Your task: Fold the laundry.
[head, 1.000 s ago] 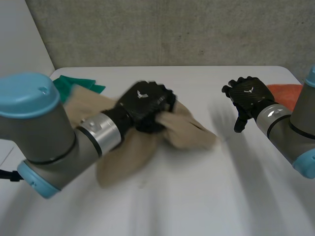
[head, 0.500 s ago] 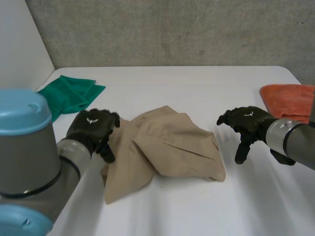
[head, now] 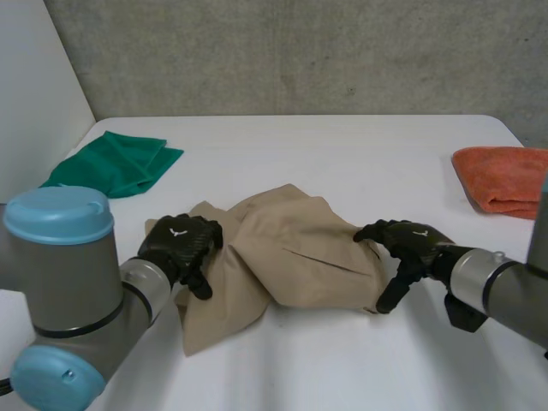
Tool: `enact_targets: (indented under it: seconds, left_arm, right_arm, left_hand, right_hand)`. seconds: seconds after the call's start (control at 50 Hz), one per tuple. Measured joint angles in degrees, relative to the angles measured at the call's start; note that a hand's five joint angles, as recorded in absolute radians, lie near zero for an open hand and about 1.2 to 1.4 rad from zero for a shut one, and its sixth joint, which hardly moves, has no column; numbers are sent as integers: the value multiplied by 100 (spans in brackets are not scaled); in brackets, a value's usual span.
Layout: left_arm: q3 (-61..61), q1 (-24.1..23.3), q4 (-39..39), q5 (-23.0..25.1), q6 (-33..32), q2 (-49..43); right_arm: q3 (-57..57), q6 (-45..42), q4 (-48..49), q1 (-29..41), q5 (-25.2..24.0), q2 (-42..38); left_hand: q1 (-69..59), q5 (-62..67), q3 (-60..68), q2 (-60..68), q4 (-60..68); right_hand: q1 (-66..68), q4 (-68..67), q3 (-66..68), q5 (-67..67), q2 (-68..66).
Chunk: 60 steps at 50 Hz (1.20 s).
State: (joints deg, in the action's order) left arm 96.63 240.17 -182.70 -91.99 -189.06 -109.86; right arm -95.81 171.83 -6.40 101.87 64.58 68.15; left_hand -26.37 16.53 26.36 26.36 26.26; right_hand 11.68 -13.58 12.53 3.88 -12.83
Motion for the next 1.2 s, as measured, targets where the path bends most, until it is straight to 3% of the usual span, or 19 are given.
enact_targets:
  seconds: [0.02, 0.04, 0.08, 0.22, 0.34, 0.48, 0.6, 0.68, 0.82, 0.88, 1.04, 1.14, 1.2]
  left_arm:
    - [-74, -11, -4, 31, -2, -131]
    - [-138, -20, -7, 38, -6, -234]
    - [-225, -27, -19, 29, -16, -345]
    - [-455, -9, -58, -69, -49, -492]
    - [-574, 14, -61, -117, -61, -532]
    - [-678, 5, -4, -151, -91, -214]
    - [-821, 47, 34, -145, -162, 843]
    - [-1066, 199, 35, -111, -201, 1658]
    - [-1494, 453, 80, -77, -222, 2264]
    - [-1667, 511, 86, -81, -224, 2107]
    - [-2466, 708, -90, -91, -354, 610]
    - [-3287, 814, -580, -93, -605, -303]
    - [-3916, 832, -1239, -93, -760, -736]
  right_arm:
    - [-5, 62, 113, 60, 32, -61]
    - [7, 149, 325, 198, 137, -192]
    - [47, 186, 485, 339, 305, -323]
    - [343, 171, 691, 739, 931, -767]
    - [621, 154, 702, 979, 1146, -956]
    - [897, 79, 759, 974, 1091, -622]
    - [1203, -391, 665, 916, 945, 381]
    - [1774, -1378, -57, 912, 854, 1049]
    - [2840, -2486, -1358, 935, 843, 1270]
    - [3272, -2651, -1693, 943, 860, 1057]
    - [4595, -2639, -1816, 991, 1134, -251]
    - [5592, -2587, -1336, 1107, 1503, -1163]
    - [6290, -2573, -496, 1246, 1731, -1678]
  left_hand:
    - [0, 0, 0, 0, 0]
    - [-1115, 985, 994, 997, 1028]
    - [-1983, 1811, 1914, 1927, 1876]
    - [-3707, 3822, 3878, 3954, 3954]
    - [-3741, 3949, 4106, 4182, 4215]
    - [-3741, 3949, 4129, 4194, 4216]
    - [-3741, 3949, 4168, 4217, 4237]
    - [-3747, 3949, 4183, 4221, 4239]
    - [-3747, 3949, 4184, 4221, 4239]
    - [-3747, 3949, 4184, 4221, 4239]
    - [-3747, 3949, 4184, 4221, 4239]
    - [-3747, 3949, 4186, 4221, 4257]
    - [-3747, 3949, 4190, 4221, 4260]
  right_hand:
    - [0, -1, 0, 1, -9]
    - [23, -16, 40, 23, -11]
    - [319, -399, 538, 407, -512]
    - [1698, -1970, 2147, 1779, -2142]
    - [4455, -5277, 5344, 5024, -5097]
    - [4489, -5445, 5473, 5171, -5448]
    - [4489, -5445, 5473, 5213, -5484]
    - [4489, -5450, 5473, 5234, -5494]
    - [4489, -5452, 5492, 5251, -5494]
    - [4483, -5452, 5526, 5265, -5494]
    - [4489, -5452, 5526, 5264, -5494]
    - [4489, -5453, 5526, 5264, -5495]
    - [4489, -5454, 5526, 5264, -5496]
